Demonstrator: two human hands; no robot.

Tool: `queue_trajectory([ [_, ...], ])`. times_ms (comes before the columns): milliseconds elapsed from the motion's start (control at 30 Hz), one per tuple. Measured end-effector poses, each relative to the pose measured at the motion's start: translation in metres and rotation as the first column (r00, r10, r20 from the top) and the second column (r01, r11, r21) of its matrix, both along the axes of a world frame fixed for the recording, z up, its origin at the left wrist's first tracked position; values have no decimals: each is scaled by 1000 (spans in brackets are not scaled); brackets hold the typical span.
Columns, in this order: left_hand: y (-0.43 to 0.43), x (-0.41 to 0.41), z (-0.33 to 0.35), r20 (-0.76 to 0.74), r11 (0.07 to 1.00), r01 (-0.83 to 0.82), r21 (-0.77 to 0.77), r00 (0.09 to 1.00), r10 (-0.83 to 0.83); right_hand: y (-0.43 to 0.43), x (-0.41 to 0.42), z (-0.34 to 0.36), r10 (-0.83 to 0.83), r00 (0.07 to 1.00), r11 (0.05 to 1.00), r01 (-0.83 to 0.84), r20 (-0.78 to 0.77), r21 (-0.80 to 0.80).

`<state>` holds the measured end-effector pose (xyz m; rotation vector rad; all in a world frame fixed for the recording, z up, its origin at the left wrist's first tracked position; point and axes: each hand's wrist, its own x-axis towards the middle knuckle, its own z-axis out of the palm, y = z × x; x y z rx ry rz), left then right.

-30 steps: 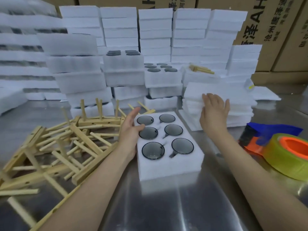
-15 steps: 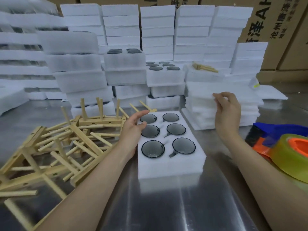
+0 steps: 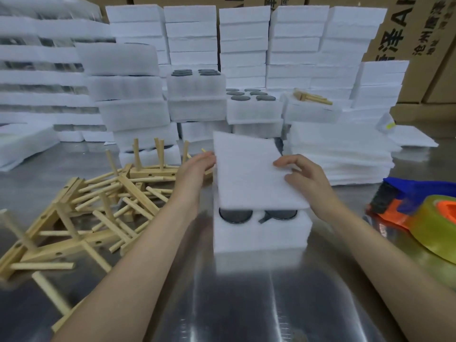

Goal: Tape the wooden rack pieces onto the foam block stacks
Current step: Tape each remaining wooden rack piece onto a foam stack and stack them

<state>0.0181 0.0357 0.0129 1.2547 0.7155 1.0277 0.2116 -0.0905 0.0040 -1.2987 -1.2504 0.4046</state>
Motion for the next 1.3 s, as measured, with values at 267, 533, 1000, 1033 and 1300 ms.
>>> queue_trajectory([
  [267,-8,2,5,66,997,54,56,996,-57,1,1,4,95,969,991,-69,-229,117],
  [533,-8,1,7,56,790,-169,589,984,169,0,-3,18,-267,963,931,247,41,267],
  [1000,-21,4,2,-267,987,156,46,954,-138,3,4,6,-72,990,953,104,121,-284],
  [1033,-22,4,2,-269,987,149,63,955,-127,3,4,3,-60,994,936,90,96,-342],
  [1300,-31,4,4,-278,977,214,-15,938,-209,0,8,1,58,994,865,-95,-89,-493],
])
